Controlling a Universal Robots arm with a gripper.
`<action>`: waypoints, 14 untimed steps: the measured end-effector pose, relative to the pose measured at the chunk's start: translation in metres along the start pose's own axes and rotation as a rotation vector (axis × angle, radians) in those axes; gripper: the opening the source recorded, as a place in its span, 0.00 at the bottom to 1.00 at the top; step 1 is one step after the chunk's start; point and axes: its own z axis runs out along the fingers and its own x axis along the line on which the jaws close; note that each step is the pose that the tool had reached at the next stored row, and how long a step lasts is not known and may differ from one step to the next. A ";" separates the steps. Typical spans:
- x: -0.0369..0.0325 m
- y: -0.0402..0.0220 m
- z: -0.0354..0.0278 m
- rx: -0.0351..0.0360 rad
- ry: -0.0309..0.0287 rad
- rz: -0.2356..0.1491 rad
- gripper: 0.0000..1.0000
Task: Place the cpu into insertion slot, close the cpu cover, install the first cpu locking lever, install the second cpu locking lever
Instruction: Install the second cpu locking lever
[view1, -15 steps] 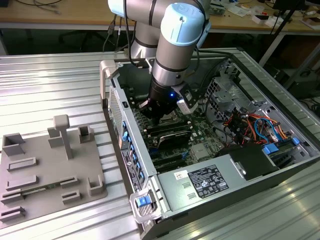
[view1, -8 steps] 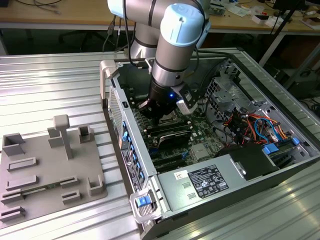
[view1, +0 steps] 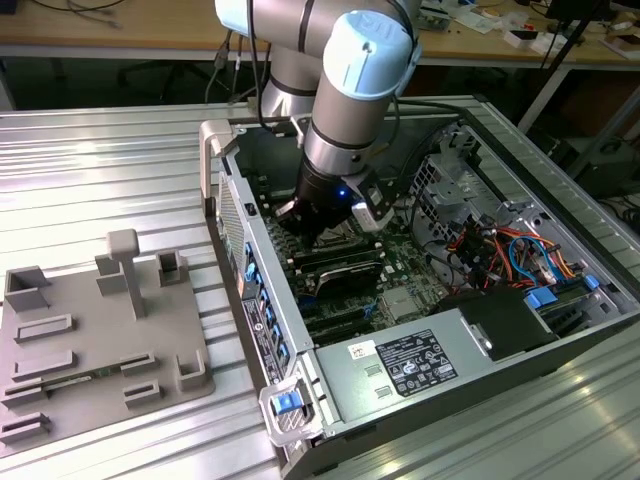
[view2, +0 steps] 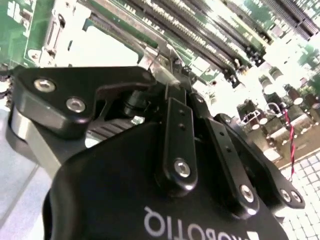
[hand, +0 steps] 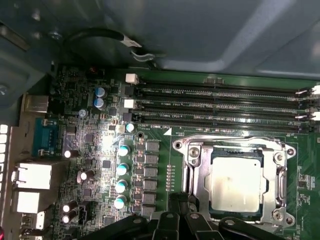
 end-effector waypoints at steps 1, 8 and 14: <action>-0.0007 0.0010 -0.0007 -0.0025 -0.0017 0.000 0.11; -0.0020 0.0034 -0.0174 -0.0043 -0.0040 0.000 0.11; -0.0028 0.0039 -0.0256 -0.0035 -0.0039 0.000 0.11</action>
